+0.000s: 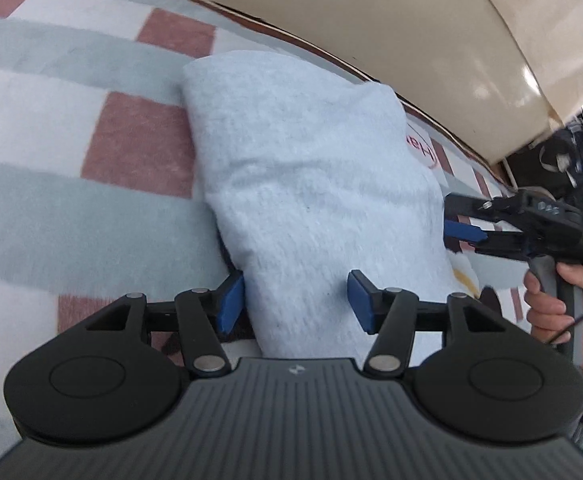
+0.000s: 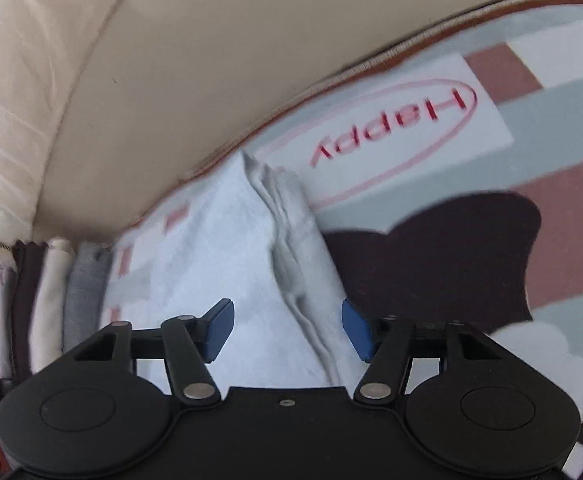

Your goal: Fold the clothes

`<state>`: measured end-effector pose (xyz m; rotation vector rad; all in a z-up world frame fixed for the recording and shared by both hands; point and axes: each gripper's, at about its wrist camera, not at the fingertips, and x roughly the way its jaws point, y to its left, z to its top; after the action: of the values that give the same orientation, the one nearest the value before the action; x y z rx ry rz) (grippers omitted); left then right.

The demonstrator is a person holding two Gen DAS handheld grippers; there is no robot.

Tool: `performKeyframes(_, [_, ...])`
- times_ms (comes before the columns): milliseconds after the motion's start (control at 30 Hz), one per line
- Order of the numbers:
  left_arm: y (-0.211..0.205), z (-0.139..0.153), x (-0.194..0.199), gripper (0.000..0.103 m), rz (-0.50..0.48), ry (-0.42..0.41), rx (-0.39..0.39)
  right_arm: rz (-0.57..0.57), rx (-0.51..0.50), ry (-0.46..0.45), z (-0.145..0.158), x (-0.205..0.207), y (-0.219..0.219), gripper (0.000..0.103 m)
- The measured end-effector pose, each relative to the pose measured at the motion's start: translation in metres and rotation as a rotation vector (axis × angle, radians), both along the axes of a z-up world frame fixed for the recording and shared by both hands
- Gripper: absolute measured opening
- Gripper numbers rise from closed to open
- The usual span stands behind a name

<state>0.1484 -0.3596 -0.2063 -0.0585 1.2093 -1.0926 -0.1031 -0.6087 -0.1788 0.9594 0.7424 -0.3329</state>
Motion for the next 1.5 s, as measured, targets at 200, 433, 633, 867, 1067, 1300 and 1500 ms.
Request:
performKeyframes(200, [0.007, 0.000, 0.009, 0.047, 0.047, 0.089, -0.038, 0.061, -0.015, -0.007, -0.012, -0.008, 0.006, 0.066])
performKeyframes(433, [-0.006, 0.000, 0.004, 0.035, 0.067, 0.064, -0.017, 0.128, -0.023, -0.046, -0.011, 0.002, 0.004, 0.036])
performKeyframes(633, [-0.003, 0.029, -0.002, 0.021, 0.036, 0.020, -0.112, 0.185, -0.100, -0.141, 0.021, -0.001, 0.030, 0.020])
performKeyframes(867, [-0.004, 0.013, 0.003, 0.021, 0.026, 0.053, -0.095, 0.184, -0.126, -0.076, 0.022, -0.003, 0.045, 0.020])
performKeyframes(1067, [-0.004, 0.014, 0.003, 0.021, 0.015, 0.057, -0.083, 0.190, -0.124, -0.026, 0.016, 0.002, 0.037, 0.023])
performKeyframes(1300, [-0.011, 0.019, -0.006, 0.023, -0.037, -0.047, 0.000, 0.218, -0.128, 0.023, 0.010, 0.012, 0.032, 0.028])
performKeyframes(1500, [-0.011, 0.016, -0.005, 0.025, -0.051, -0.048, 0.021, 0.186, -0.025, -0.020, -0.010, 0.014, 0.022, 0.040])
